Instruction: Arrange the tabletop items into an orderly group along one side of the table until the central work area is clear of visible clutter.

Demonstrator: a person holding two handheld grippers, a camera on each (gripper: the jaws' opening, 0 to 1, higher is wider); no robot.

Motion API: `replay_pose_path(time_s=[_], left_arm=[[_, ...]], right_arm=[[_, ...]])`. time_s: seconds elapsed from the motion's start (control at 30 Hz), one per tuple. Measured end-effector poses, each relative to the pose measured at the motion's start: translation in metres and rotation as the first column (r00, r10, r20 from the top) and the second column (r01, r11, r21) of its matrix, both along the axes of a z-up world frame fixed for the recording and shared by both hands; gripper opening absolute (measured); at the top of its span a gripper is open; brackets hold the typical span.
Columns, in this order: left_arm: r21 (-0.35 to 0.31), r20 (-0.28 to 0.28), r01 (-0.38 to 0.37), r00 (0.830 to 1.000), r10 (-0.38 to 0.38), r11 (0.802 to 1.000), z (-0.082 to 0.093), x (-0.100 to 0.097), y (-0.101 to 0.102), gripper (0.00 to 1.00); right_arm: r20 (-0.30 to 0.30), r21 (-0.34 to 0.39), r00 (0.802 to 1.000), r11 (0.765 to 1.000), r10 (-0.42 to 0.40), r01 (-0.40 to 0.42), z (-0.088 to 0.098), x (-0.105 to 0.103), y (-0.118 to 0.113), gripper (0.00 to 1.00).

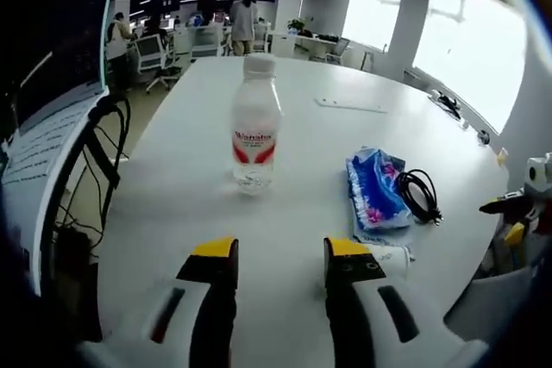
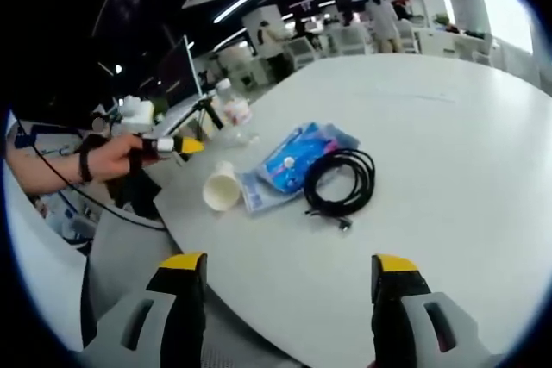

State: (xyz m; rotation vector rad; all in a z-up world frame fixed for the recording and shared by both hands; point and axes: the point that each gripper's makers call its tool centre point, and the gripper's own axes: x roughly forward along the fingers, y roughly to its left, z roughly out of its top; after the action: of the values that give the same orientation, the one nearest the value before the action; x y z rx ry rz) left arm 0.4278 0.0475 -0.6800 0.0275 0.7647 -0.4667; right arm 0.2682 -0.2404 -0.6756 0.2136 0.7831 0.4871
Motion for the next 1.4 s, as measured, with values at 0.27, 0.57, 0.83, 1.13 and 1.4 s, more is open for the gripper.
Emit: replay_pose_path(time_s=[0.27, 0.57, 0.83, 1.13, 1.4], left_arm=[[0.074, 0.017, 0.097, 0.995, -0.099, 0.993, -0.001, -0.009, -0.006, 0.38], [0.200, 0.035, 0.283, 0.955, -0.295, 0.938, 0.000, -0.015, -0.018, 0.38], [0.310, 0.003, 0.528, 0.831, -0.556, 0.791, -0.002, -0.028, -0.041, 0.38], [0.386, -0.089, 0.713, 0.661, -0.745, 0.586, -0.014, -0.037, -0.060, 0.41], [0.461, -0.154, 0.789, 0.522, -0.839, 0.406, -0.022, -0.041, -0.068, 0.41]], right_arm=[[0.004, 0.001, 1.000, 1.000, -0.006, 0.006, 0.001, -0.003, -0.002, 0.79], [0.004, 0.006, 1.000, 1.000, -0.016, 0.016, 0.001, -0.008, -0.002, 0.79], [0.009, 0.008, 1.000, 1.000, -0.021, 0.021, 0.002, -0.008, -0.002, 0.79], [0.011, 0.007, 1.000, 1.000, -0.024, 0.024, 0.002, -0.010, -0.003, 0.79], [0.008, 0.009, 0.999, 0.999, -0.047, 0.047, 0.001, -0.016, -0.009, 0.79]])
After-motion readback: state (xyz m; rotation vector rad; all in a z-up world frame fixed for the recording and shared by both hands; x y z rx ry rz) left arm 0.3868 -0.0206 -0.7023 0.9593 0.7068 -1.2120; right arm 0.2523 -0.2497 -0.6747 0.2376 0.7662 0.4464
